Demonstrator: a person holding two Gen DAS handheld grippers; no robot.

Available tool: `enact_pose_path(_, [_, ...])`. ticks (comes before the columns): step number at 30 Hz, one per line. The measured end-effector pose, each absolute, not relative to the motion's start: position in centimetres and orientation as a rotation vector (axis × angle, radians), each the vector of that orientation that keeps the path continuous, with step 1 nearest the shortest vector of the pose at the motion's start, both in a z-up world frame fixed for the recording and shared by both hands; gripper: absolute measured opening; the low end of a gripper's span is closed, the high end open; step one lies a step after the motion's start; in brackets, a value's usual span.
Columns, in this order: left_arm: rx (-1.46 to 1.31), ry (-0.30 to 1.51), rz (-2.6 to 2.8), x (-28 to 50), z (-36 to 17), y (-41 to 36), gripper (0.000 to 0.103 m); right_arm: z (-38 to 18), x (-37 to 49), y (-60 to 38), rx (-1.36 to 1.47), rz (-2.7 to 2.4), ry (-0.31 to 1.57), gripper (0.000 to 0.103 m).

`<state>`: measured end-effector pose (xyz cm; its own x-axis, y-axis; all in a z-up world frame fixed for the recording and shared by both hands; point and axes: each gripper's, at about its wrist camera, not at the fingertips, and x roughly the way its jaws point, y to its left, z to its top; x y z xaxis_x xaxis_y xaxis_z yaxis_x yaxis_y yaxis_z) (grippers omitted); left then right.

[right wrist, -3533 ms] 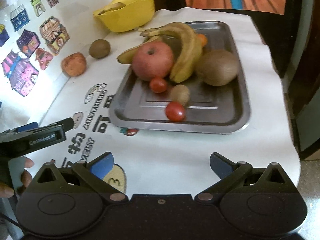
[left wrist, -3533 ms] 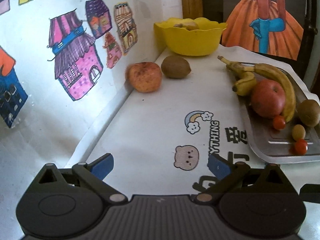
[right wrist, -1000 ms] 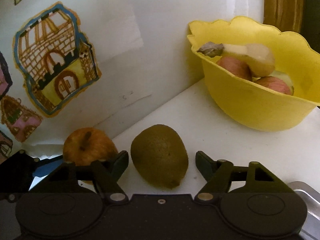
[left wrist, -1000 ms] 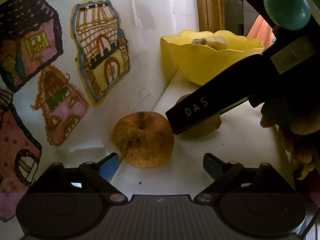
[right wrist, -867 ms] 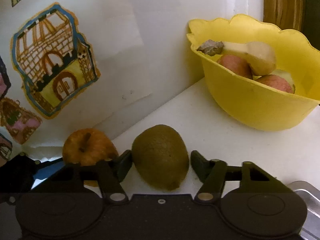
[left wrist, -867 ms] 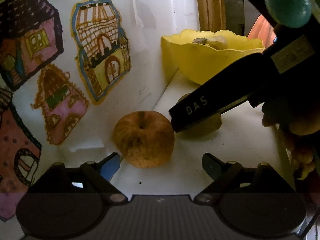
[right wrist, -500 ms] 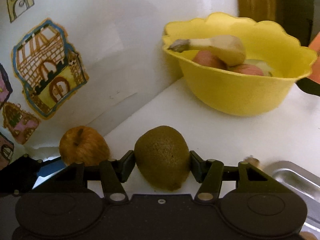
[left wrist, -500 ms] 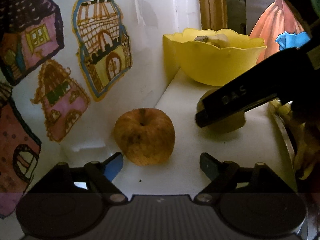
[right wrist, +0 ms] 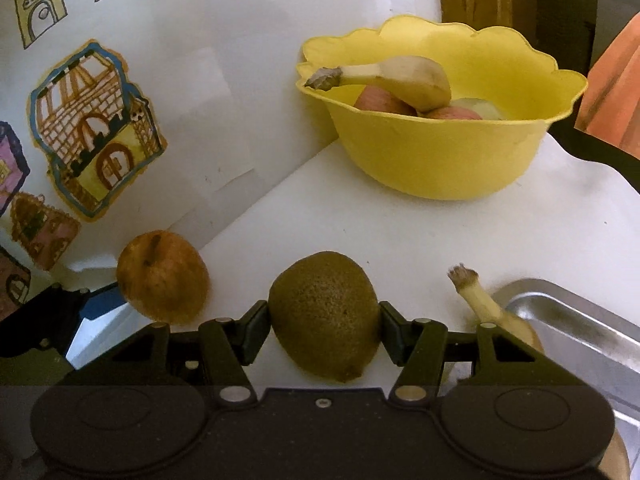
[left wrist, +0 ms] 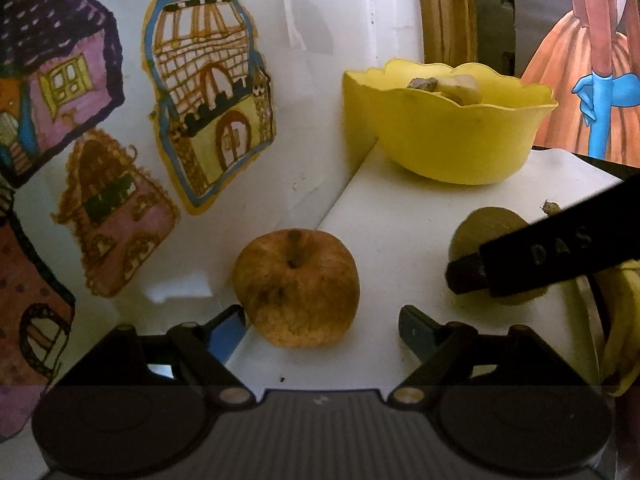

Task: Organize fruits
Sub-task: 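Grasp the kiwi with the right tool while the left tool grasps the red apple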

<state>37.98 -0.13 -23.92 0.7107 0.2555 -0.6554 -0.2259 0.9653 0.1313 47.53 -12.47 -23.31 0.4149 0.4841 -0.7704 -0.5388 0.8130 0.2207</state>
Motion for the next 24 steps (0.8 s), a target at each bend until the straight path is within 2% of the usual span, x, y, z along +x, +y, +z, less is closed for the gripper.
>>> enact_pose_path(18, [-0.077, 0.750, 0.363, 40.5, -24.3, 0.3, 0.086, -22.5, 45.4, -14.4, -0.006, 0.621, 0.935, 0.060])
enact_pose_path(20, [-0.085, 0.744, 0.370, 40.8, -24.3, 0.4, 0.083, -22.3, 45.1, -14.7, -0.007, 0.622, 0.931, 0.060])
enact_pose_path(22, [-0.084, 0.735, 0.387, 40.7, -24.3, 0.4, 0.072, -22.2, 45.3, -14.8, -0.003, 0.623, 0.928, 0.060])
enact_pose_path(24, [-0.083, 0.727, 0.391, 40.4, -24.3, 0.8, 0.066, -22.2, 45.1, -14.9, -0.003, 0.619, 0.926, 0.060])
